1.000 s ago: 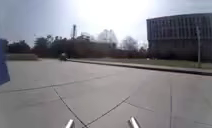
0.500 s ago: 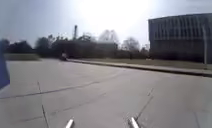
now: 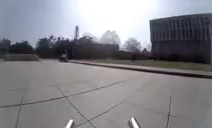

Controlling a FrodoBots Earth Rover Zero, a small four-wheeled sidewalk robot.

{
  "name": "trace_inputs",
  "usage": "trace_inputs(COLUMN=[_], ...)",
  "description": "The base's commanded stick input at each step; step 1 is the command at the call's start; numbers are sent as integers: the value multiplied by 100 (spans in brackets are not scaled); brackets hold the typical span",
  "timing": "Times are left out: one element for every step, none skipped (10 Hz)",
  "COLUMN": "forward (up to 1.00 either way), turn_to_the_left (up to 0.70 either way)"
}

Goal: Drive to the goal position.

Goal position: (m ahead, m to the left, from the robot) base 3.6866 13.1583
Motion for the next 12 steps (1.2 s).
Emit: trace_inputs(forward=[100, 100, 100, 100, 100, 100, 100, 100, 100, 100, 100, 100], turn_to_the_left=[0, 0, -22, -27, -27, -27, -27, -27, -10, 0, 0, 7])
